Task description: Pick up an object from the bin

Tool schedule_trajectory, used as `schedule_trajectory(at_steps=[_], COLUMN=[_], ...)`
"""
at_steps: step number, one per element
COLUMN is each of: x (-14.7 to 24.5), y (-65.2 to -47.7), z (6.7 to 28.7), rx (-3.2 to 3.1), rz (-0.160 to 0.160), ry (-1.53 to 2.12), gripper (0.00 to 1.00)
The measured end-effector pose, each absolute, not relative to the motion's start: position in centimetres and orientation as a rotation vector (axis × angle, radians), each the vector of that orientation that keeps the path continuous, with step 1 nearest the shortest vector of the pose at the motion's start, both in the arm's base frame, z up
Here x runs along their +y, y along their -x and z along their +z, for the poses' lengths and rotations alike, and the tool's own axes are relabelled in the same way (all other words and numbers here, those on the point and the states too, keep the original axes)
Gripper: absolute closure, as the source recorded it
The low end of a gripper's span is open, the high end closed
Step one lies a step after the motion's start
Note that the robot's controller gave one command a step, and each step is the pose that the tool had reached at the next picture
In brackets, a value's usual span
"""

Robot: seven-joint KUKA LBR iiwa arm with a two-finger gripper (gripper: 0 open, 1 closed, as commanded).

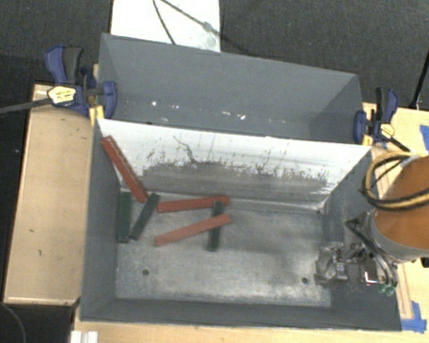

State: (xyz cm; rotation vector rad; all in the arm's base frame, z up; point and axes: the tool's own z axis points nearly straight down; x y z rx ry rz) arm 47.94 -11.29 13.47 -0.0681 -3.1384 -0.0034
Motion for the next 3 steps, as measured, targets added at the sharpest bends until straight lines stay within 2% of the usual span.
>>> schedule_trajectory(at_steps=[1, 2, 3], x=[-7.2, -7.2, -7.2], y=[-48.1, -49.3, -49.2], z=[13.4, 16.2, 16.1], rx=[-3.135, -3.109, -3.108], rz=[-0.005, -0.001, 0.001], ry=[0.165, 0.488, 0.481], gripper=[1.0, 1.0, 0.0])
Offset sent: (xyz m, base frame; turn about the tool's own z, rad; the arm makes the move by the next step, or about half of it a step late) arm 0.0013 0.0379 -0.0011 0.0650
